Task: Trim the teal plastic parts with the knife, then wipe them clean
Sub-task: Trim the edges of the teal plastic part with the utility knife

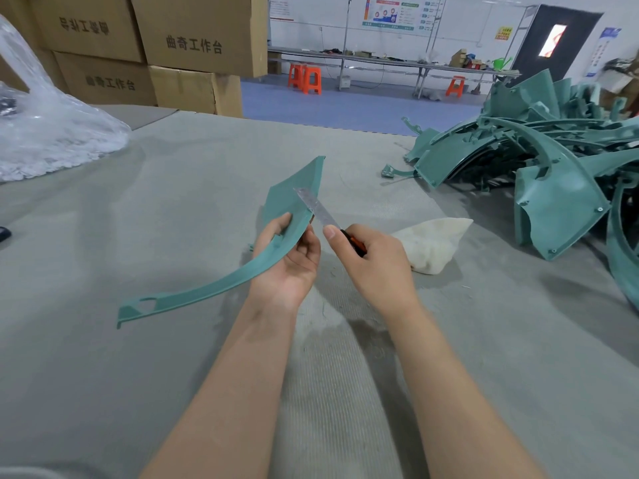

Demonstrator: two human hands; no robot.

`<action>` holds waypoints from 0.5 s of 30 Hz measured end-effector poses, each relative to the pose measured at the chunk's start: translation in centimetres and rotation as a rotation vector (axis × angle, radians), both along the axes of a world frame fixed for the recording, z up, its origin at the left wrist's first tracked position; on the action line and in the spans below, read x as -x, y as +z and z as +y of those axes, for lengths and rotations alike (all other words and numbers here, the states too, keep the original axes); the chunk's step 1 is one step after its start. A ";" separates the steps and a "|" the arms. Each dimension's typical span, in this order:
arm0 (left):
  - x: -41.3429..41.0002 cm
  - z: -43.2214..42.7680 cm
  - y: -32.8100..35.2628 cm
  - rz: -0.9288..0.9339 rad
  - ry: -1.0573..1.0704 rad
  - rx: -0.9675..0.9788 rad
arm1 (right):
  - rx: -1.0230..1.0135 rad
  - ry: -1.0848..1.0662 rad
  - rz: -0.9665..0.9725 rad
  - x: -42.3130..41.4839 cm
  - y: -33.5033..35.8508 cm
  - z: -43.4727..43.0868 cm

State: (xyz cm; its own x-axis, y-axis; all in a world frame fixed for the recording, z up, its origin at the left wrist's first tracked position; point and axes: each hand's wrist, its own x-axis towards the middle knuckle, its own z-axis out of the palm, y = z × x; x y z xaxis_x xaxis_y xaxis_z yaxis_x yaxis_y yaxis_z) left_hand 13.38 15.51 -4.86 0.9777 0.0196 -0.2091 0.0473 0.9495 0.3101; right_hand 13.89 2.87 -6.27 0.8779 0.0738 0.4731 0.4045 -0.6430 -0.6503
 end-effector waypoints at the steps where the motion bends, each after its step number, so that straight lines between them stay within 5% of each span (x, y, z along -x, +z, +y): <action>1: 0.0 0.0 0.0 0.004 0.004 -0.001 | 0.005 0.004 0.002 0.0 0.0 0.0; 15: -1.0 1.4 -0.1 0.105 0.125 0.060 | 0.118 0.185 0.078 1.0 -0.1 2.1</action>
